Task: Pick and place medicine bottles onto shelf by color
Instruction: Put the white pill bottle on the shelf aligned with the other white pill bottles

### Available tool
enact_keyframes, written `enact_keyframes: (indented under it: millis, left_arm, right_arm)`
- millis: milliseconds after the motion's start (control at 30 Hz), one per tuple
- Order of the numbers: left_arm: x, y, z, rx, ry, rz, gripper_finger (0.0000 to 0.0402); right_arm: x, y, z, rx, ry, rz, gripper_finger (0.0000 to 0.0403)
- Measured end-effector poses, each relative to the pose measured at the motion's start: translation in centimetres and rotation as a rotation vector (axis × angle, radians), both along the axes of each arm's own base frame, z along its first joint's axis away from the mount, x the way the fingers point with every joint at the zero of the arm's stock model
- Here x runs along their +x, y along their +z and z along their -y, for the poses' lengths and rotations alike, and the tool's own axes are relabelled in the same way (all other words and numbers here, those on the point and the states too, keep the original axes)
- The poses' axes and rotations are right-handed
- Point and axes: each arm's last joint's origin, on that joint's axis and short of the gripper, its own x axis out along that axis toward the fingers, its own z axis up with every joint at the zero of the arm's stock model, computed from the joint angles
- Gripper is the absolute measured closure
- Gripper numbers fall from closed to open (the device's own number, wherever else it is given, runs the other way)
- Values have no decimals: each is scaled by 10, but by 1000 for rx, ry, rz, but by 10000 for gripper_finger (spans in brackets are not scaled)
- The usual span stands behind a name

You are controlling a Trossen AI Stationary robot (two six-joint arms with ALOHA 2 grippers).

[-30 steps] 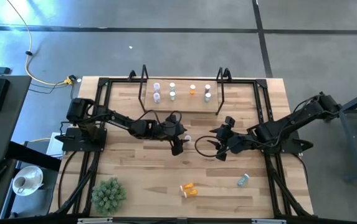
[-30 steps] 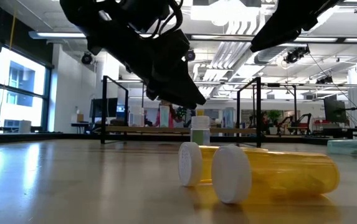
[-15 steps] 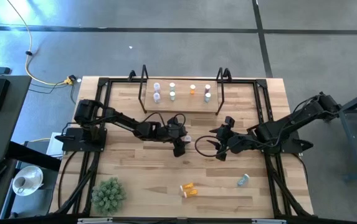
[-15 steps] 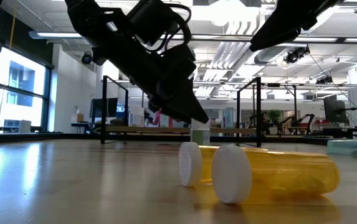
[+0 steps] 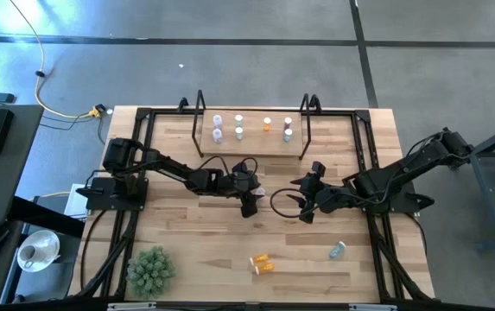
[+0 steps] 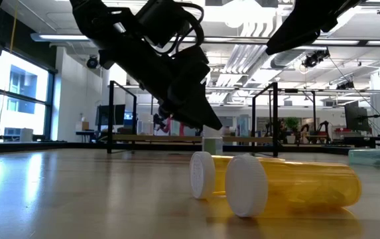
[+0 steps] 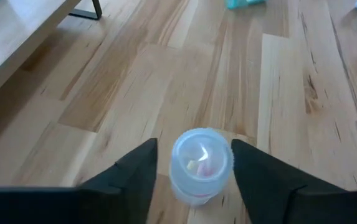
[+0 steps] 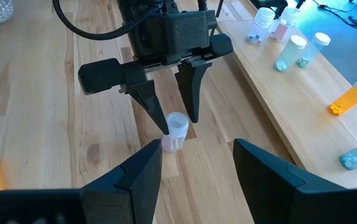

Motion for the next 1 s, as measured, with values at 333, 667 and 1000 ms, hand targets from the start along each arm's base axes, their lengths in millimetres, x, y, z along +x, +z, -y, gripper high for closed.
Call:
enact_keyframes:
  millis: [333, 667, 1000]
  left_arm:
    - [0, 0, 0, 6, -32, -7, 286]
    - [-10, 26, -2, 33, 153, 26, 278]
    - [-58, 46, 12, 75, 554, 108, 279]
  right_arm:
    - [0, 0, 0, 0, 0, -1, 215]
    - [0, 0, 0, 4, 6, -4, 215]
    - [0, 0, 0, 4, 6, -4, 215]
